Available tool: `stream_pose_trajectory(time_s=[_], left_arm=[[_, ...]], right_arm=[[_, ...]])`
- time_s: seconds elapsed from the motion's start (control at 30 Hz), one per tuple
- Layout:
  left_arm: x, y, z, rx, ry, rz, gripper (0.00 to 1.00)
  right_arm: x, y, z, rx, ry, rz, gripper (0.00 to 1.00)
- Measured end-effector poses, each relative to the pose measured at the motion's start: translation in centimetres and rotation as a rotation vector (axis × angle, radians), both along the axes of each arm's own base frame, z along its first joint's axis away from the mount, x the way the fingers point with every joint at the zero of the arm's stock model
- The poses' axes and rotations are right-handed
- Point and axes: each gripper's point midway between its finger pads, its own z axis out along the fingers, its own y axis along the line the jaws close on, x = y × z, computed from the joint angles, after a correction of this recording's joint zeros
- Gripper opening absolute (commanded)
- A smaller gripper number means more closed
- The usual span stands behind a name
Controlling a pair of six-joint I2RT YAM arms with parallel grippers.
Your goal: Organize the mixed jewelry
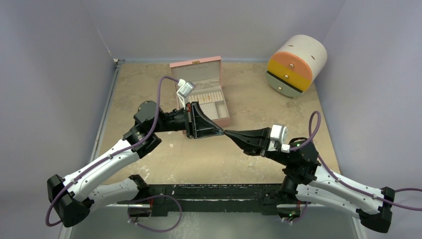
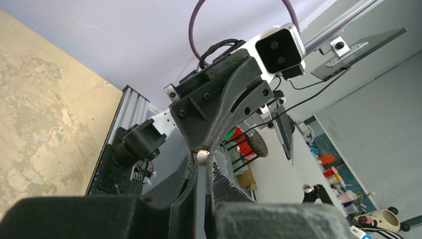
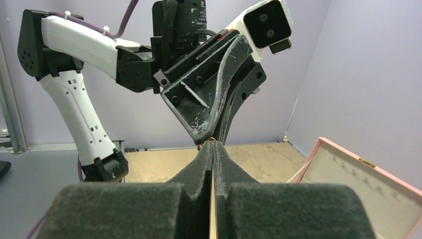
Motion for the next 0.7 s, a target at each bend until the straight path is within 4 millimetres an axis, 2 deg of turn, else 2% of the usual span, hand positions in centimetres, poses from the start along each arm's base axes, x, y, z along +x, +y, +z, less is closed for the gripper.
stream_pose_trajectory(time_s=[0.23,0.37,0.5,0.7], left_arm=[[0.0,0.0,0.0,0.0,0.0,0.001,0.0],[0.1,0.0,-0.1,0.004,0.002,0.004,0.0],[0.2,0.0,-0.3,0.012,0.009,0.008,0.0],[0.5,0.0,-1.0,0.041,0.008,0.031,0.0]], right_arm=[[0.0,0.0,0.0,-0.001,0.001,-0.001,0.0],[0.0,0.0,-0.1,-0.005,0.004,0.0,0.05],[0.0,0.0,-0.3,-0.011,0.008,-0.002,0.16],[-0.1,-0.4,-0.9,-0.035,0.022,-0.005,0.41]])
